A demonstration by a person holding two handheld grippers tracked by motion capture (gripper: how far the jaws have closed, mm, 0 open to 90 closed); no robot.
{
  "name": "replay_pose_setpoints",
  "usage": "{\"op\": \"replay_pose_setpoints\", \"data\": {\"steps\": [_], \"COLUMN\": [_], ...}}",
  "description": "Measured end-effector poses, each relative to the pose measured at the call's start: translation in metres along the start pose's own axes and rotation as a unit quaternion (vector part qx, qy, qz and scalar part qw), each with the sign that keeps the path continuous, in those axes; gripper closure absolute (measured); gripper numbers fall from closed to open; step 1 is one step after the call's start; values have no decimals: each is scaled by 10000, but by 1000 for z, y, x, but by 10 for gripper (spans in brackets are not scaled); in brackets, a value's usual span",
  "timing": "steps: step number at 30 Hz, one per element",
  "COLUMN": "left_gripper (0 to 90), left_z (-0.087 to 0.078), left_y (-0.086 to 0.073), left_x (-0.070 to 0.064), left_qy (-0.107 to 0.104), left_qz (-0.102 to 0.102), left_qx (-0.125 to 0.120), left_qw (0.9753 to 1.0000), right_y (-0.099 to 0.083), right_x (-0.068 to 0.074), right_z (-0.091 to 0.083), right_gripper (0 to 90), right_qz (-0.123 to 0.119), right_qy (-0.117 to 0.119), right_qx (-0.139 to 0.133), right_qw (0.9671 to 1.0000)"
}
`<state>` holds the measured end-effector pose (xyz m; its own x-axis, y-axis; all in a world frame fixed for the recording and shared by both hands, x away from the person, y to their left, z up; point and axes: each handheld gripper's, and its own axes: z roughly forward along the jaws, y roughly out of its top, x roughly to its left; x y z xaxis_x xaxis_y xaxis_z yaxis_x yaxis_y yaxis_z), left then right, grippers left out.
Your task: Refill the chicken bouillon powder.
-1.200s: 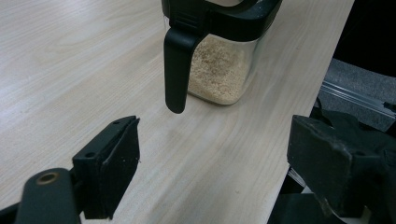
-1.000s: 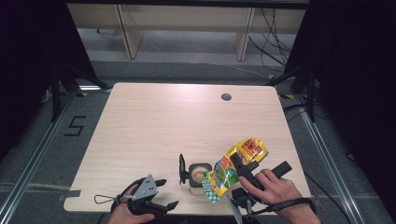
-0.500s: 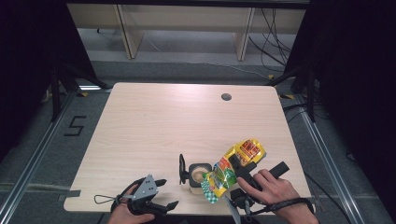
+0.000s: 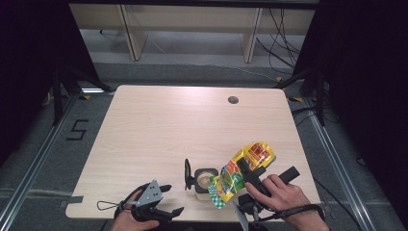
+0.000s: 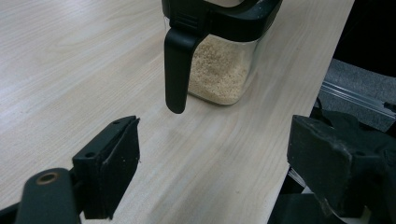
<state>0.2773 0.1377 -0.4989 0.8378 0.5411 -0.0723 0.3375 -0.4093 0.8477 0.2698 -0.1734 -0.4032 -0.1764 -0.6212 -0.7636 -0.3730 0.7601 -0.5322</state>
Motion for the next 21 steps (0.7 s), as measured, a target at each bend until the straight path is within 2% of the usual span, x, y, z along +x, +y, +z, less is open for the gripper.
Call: {"op": "replay_pose_setpoints", "data": {"steps": [1, 2, 3, 4, 5, 6, 7, 8, 10, 13, 14, 16, 17, 18, 21], "left_gripper": [168, 168, 168, 168, 168, 168, 168, 168, 168, 168, 168, 168, 168, 168, 168], "left_z": [0, 0, 0, 0, 0, 1, 0, 0, 1, 0, 1, 1, 1, 0, 1], "left_y": [0, 0, 0, 0, 0, 0, 0, 0, -1, -1, -1, -1, -1, -1, -1], "left_x": [0, -1, -1, -1, 0, -1, 0, 0, -2, 1, 1, 0, -1, 1, 0], "left_qy": [4, 3, 3, 4, 33, 7, -14, 3, 17, 27, 51, 37, 7, 47, -19], "left_qz": [1, -58, -33, -90, -11, -90, 2, -9, -124, 49, -43, -77, -151, -49, -124], "left_qx": [-9, -45, -46, -57, 26, -46, -2, -9, -8, 44, 61, 58, -5, 88, -20], "left_qw": [10000, 10000, 10000, 9999, 10000, 9999, 10000, 10000, 9999, 10000, 10000, 9999, 9999, 9999, 9999], "right_y": [1, 2, 2, 2, 2, 2, 2, 2, 2, 2, 2, 2, 2, 2, 2], "right_x": [2, 2, 3, 1, 1, 1, 1, 1, 1, 1, 1, 1, 1, 1, 1], "right_z": [-1, 0, 0, 1, 1, 1, 2, 2, 2, 1, 2, 2, 2, 2, 2], "right_gripper": [501, 501, 501, 501, 501, 502, 503, 505, 508, 510, 511, 512, 513, 514, 515], "right_qz": [185, 157, 183, 12, 0, 2, 6, 13, 11, 8, 15, 29, 28, 25, 30], "right_qy": [70, 35, 48, 32, 9, 14, 12, 42, 17, 19, 20, 45, 35, 34, 24], "right_qx": [37, 5, -4, -61, -65, -62, -69, -75, -80, -90, -88, -95, -96, -96, -115], "right_qw": [9998, 9999, 9998, 10000, 10000, 10000, 10000, 10000, 10000, 10000, 10000, 9999, 9999, 9999, 9999]}}
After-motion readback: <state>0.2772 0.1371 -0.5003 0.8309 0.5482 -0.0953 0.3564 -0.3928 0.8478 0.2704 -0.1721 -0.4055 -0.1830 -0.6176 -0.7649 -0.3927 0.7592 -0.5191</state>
